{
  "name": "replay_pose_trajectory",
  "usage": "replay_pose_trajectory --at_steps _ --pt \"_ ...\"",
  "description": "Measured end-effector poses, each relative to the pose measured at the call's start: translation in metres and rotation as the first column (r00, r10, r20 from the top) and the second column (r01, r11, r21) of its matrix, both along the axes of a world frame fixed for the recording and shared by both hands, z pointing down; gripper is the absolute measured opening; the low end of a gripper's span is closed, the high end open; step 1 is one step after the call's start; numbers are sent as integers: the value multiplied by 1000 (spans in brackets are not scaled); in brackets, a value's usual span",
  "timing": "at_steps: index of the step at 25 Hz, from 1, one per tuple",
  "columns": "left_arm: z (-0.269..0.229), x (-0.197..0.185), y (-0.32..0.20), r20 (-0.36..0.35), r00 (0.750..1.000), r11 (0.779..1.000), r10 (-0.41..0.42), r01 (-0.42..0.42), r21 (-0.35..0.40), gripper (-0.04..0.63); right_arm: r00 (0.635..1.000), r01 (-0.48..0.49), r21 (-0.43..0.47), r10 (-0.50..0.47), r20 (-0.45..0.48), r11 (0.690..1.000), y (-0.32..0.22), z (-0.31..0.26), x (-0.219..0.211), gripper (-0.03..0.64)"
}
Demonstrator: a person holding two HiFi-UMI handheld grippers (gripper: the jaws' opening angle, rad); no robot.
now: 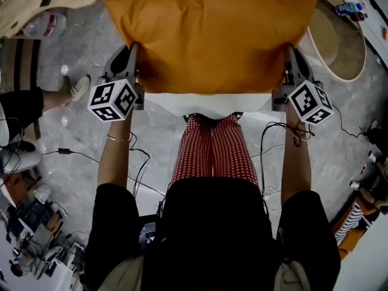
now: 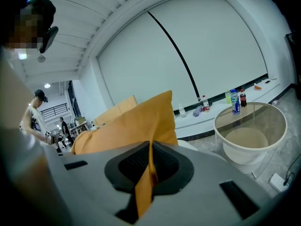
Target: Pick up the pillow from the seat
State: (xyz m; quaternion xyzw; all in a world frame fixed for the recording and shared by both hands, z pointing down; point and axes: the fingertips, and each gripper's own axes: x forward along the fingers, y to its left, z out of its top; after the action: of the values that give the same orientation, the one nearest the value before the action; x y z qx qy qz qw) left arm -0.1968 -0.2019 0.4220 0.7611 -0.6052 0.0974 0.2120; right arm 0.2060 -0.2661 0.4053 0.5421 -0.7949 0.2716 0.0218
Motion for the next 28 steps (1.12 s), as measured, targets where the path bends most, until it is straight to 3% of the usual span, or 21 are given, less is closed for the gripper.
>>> replay_pose_trajectory --at_steps 8,12,16,28 --pt "-28 0 -4 -3 1000 1000 26 -26 13 41 1000 -1 19 1 3 1000 -3 -27 0 35" --pt "-41 -2 -5 -37 999 1000 22 -22 10 41 1000 2 35 -2 2 999 -4 -40 -1 34" --pt "-57 -1 -6 -15 999 999 46 -46 26 41 1000 -6 44 5 13 999 -5 -51 0 34" --pt "-94 10 8 -64 993 994 95 -92 52 41 999 -12 79 10 33 997 4 -94 11 34"
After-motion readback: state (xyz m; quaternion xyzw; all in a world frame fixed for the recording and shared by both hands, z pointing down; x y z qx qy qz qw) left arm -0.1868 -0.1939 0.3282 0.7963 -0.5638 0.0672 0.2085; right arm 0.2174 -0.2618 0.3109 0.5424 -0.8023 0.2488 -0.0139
